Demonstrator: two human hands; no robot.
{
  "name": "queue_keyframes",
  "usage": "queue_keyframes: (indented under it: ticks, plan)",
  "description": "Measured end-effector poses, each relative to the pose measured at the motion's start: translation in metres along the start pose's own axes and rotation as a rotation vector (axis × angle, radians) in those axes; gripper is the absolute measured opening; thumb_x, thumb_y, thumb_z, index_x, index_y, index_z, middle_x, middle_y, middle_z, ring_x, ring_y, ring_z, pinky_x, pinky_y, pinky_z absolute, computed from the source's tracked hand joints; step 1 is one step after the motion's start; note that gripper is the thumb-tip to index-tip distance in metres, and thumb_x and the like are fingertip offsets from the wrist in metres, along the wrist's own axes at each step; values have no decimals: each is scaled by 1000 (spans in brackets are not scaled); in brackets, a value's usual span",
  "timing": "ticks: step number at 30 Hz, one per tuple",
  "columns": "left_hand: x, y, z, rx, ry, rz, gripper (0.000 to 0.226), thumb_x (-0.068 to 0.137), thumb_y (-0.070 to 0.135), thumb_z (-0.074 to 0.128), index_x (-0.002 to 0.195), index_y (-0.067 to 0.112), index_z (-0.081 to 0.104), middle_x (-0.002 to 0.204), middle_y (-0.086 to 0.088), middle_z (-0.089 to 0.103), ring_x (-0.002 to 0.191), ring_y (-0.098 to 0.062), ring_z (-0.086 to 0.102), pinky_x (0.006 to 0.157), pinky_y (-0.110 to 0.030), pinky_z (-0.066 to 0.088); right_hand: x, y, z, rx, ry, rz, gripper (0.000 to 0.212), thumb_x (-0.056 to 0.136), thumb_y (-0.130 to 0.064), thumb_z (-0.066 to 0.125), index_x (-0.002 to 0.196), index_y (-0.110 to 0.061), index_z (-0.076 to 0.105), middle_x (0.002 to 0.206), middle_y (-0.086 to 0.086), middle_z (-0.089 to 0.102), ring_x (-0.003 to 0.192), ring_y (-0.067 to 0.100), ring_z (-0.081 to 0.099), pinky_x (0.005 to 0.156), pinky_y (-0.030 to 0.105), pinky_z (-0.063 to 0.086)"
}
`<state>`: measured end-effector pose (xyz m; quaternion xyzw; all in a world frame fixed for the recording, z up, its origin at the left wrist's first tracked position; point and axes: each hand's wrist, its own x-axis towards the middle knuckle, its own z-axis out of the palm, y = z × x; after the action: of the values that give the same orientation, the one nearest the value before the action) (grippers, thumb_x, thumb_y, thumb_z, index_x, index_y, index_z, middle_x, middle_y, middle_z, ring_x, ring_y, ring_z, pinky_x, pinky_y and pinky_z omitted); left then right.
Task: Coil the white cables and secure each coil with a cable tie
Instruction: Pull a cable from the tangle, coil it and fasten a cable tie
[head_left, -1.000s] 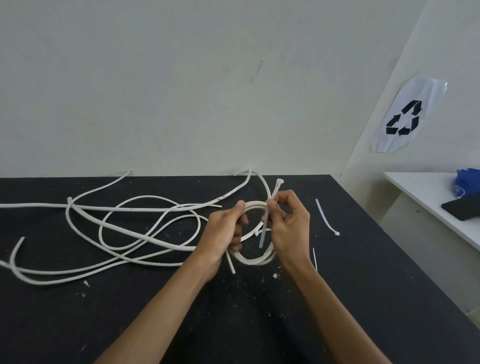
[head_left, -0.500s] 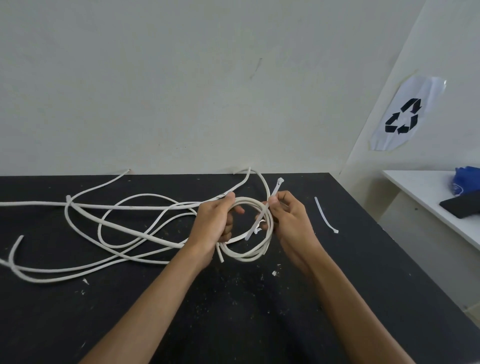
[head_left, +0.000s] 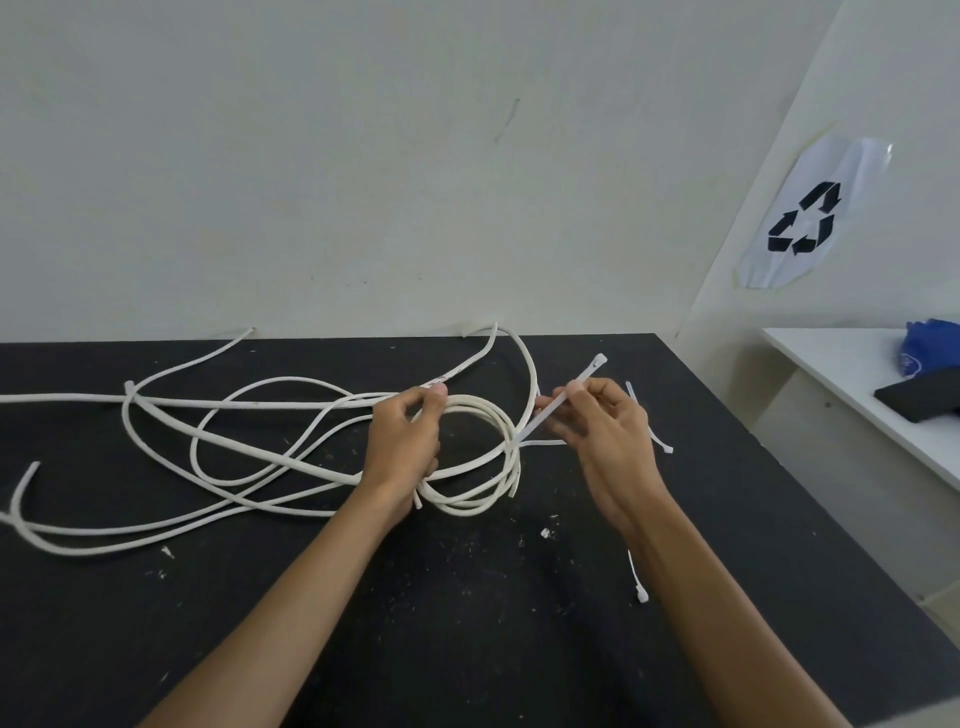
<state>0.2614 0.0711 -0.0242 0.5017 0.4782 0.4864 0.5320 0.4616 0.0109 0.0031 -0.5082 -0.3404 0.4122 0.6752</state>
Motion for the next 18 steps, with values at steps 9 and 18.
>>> queue_keyframes:
  ticks: [9, 18]
  plan:
    - [-15, 17, 27, 13, -62, -59, 35, 106, 38, 63, 88, 10, 70, 50, 9, 30, 41, -10, 29, 43, -24, 23, -10, 13, 21, -306, -101, -211, 14, 103, -15, 73, 97, -3, 69, 97, 24, 71, 93, 30, 76, 97, 50, 62]
    - [-17, 26, 29, 50, -225, -213, 26, 108, 38, 59, 96, 15, 60, 59, -3, 62, 39, -10, 27, 40, -21, 21, -12, 17, 27, -407, -55, -303, 20, 102, -2, 69, 84, -11, 65, 80, 11, 66, 81, 33, 68, 83, 59, 59]
